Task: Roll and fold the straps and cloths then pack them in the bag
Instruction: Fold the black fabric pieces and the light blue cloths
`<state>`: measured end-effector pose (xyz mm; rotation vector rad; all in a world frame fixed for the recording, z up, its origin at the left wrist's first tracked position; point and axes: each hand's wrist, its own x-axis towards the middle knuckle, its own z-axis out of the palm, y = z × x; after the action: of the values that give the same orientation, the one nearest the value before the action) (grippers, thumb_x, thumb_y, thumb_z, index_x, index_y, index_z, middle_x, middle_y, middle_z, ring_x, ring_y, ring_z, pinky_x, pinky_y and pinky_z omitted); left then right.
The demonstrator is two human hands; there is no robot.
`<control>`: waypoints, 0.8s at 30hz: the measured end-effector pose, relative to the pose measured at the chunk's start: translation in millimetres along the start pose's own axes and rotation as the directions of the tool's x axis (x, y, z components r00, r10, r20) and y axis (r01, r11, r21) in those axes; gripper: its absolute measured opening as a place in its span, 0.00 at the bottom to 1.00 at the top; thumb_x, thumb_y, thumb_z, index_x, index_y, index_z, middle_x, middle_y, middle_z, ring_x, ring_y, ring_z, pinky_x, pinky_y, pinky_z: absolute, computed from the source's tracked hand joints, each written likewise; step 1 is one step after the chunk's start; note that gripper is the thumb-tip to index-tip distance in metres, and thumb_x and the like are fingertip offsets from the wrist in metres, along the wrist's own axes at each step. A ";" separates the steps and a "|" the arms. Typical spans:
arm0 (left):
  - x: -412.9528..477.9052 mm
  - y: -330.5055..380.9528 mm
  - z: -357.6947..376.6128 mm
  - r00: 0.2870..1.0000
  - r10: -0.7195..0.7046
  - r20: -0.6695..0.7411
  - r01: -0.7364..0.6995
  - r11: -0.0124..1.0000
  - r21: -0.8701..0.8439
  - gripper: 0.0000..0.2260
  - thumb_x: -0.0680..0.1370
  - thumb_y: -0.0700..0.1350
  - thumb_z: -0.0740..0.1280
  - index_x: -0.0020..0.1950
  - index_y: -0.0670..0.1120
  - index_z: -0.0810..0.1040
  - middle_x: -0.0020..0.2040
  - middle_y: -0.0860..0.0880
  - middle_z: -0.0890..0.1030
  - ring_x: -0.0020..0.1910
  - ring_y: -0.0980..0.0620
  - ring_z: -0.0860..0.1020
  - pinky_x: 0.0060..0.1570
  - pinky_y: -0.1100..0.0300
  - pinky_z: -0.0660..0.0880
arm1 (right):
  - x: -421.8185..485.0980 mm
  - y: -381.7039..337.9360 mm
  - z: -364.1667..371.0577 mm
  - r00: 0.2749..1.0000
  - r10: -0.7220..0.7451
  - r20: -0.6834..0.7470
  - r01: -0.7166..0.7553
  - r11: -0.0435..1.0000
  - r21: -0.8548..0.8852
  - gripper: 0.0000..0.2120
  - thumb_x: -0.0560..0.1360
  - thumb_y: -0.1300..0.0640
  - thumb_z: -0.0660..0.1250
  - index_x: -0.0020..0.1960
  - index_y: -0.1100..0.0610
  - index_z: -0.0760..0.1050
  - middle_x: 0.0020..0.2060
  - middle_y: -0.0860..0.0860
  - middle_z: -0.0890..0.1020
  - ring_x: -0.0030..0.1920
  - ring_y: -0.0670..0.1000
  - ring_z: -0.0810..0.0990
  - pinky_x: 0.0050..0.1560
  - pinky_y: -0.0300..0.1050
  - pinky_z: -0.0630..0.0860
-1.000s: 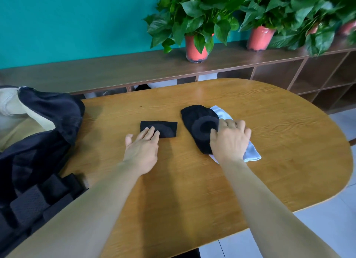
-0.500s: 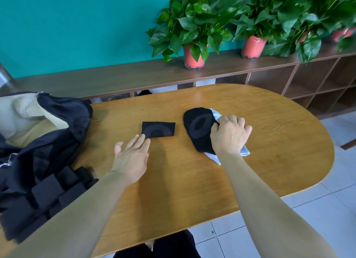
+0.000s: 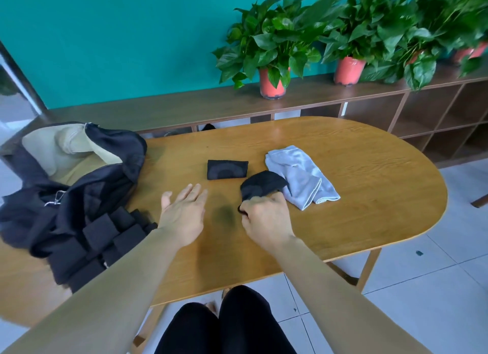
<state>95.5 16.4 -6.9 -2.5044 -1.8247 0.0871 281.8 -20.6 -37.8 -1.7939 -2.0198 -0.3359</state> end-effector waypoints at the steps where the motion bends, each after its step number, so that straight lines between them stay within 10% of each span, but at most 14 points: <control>1: -2.8 -0.6 0.4 1.000 0.001 0.004 -0.001 1.000 0.002 0.23 0.83 0.44 0.48 0.78 0.50 0.51 0.79 0.51 0.49 0.78 0.53 0.46 0.72 0.45 0.44 | -4.1 -5.2 1.4 0.999 -0.011 0.036 0.010 0.999 0.041 0.03 0.67 0.54 0.67 0.35 0.50 0.80 0.29 0.46 0.78 0.29 0.50 0.75 0.41 0.46 0.65; 6: -9.0 0.3 -0.1 0.999 0.037 -0.012 -0.037 0.999 0.002 0.22 0.84 0.47 0.48 0.78 0.51 0.52 0.79 0.51 0.49 0.77 0.53 0.47 0.71 0.44 0.45 | -17.9 -16.5 0.3 0.990 -0.037 0.135 0.009 0.980 0.197 0.16 0.75 0.49 0.56 0.40 0.49 0.81 0.38 0.44 0.82 0.40 0.47 0.77 0.51 0.49 0.65; 16: 0.8 54.7 2.9 0.946 0.295 -0.137 -0.312 0.942 -0.125 0.13 0.82 0.54 0.54 0.64 0.56 0.73 0.78 0.51 0.54 0.77 0.54 0.49 0.70 0.48 0.45 | -25.3 30.7 0.1 0.983 0.186 -0.008 -0.185 0.982 0.030 0.09 0.61 0.62 0.67 0.35 0.50 0.82 0.29 0.45 0.81 0.41 0.53 0.78 0.44 0.47 0.65; 24: 7.8 54.8 17.2 0.981 0.194 -0.018 -0.194 0.981 0.019 0.27 0.80 0.57 0.58 0.76 0.49 0.58 0.74 0.51 0.62 0.73 0.51 0.59 0.70 0.46 0.49 | -36.9 29.5 5.5 0.999 0.043 -0.008 -0.041 0.986 0.159 0.15 0.64 0.56 0.54 0.27 0.50 0.77 0.25 0.43 0.73 0.38 0.50 0.72 0.48 0.47 0.62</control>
<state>148.7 7.1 -27.9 -2.6544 -1.5608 0.0833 313.1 -46.8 -62.3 -1.7301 -1.9392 -0.1676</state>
